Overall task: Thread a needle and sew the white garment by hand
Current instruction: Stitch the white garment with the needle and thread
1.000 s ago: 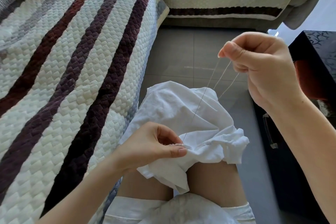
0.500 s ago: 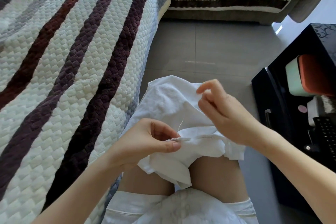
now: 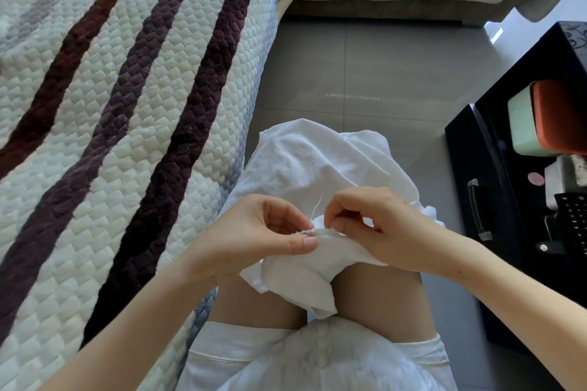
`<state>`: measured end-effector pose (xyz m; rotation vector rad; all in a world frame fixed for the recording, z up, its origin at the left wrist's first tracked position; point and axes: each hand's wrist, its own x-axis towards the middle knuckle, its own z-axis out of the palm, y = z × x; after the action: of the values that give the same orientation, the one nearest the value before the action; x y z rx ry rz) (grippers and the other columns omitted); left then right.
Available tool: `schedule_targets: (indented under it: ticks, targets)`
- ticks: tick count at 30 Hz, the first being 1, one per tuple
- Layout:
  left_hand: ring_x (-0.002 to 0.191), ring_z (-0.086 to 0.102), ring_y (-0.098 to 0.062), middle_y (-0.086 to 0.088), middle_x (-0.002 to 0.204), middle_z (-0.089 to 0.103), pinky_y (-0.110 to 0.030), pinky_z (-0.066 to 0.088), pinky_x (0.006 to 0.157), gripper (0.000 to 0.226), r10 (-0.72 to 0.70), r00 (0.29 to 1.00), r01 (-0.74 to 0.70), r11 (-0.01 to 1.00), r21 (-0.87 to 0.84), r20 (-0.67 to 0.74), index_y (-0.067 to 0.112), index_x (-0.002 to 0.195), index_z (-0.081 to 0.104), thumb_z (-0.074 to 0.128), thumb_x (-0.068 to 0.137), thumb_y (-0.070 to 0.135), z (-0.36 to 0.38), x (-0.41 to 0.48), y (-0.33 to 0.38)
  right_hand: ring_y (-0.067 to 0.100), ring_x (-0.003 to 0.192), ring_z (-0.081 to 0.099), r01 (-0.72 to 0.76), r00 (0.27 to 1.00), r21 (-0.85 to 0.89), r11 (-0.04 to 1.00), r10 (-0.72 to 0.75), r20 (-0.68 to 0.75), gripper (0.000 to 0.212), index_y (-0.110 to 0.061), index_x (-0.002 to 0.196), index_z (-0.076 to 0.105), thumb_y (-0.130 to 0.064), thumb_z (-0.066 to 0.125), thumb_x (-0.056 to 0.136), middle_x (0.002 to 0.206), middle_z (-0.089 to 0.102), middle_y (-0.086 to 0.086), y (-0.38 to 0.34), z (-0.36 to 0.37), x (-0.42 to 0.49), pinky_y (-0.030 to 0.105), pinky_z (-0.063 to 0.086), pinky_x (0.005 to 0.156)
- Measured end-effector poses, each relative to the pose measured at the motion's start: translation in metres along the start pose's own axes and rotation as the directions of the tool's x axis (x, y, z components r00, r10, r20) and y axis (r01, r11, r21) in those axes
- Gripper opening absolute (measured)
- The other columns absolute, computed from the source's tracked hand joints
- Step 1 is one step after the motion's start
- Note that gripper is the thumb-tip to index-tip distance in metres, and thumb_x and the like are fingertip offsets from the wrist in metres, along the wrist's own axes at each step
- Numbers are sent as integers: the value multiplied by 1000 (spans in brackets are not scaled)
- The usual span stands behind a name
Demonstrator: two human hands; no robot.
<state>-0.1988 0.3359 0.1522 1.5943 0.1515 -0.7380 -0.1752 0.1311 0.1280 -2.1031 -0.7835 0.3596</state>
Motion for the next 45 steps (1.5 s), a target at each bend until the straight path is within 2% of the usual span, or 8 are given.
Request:
schedule_targets:
  ticks: [8,13,18,23,27,35,41,45]
  targets:
    - [70,66,-9,-4,74,71,-16,51,64,14,1,999,-1,1000,-9,45,9,76,73,75,63,14,-2,1,-1,14,70,56,-30,999,106,994,29,17,14,-21,82,61,-25,49,88,76,61,-11,2,2,0,35,47,65]
    - [70,66,-8,-2,73,71,-15,51,64,10,13,996,-10,999,-39,83,10,76,74,78,67,10,-2,1,-2,7,67,53,-46,998,189,981,39,44,16,-28,79,59,-15,54,88,73,60,-15,1,3,0,19,42,63]
    - [70,66,-8,-2,73,71,-16,51,65,11,24,996,-19,998,-57,81,11,74,73,74,64,13,0,2,-3,22,71,56,-76,997,284,956,67,44,10,-33,78,61,-28,55,86,76,64,-4,2,8,1,42,47,66]
    - [69,65,-5,0,72,70,-14,50,64,6,49,992,-41,996,-76,112,14,71,75,78,72,9,-2,2,-2,11,84,62,-66,997,168,984,56,61,11,-19,93,64,-16,54,89,86,66,-12,8,1,0,26,49,76]
    - [71,64,-6,0,74,71,-15,51,65,5,62,989,-47,993,-111,135,16,73,76,73,77,13,-2,3,-2,11,82,63,19,1000,20,1000,-19,6,19,-15,93,71,-16,53,90,87,67,-5,16,-5,-2,31,50,70]
    - [71,62,-4,2,73,69,-13,47,65,4,94,990,-84,991,-105,103,13,74,73,71,77,16,4,3,2,7,80,64,201,977,50,978,-196,-86,18,-15,98,68,-14,52,91,89,68,-5,7,1,-2,26,51,66]
    - [68,62,-4,0,69,69,-12,47,62,9,101,995,-99,983,-153,2,10,72,71,69,67,18,11,4,1,9,96,66,70,989,244,967,-36,-142,15,-27,107,48,-25,46,92,102,68,-15,-2,3,-16,29,53,78]
    - [71,66,-7,-3,73,72,-13,49,65,12,94,994,-104,970,-221,-54,8,73,74,70,66,18,17,8,-3,-3,90,64,128,966,173,977,-83,-246,13,-26,103,54,-26,55,90,93,67,-18,-7,12,-16,11,48,77]
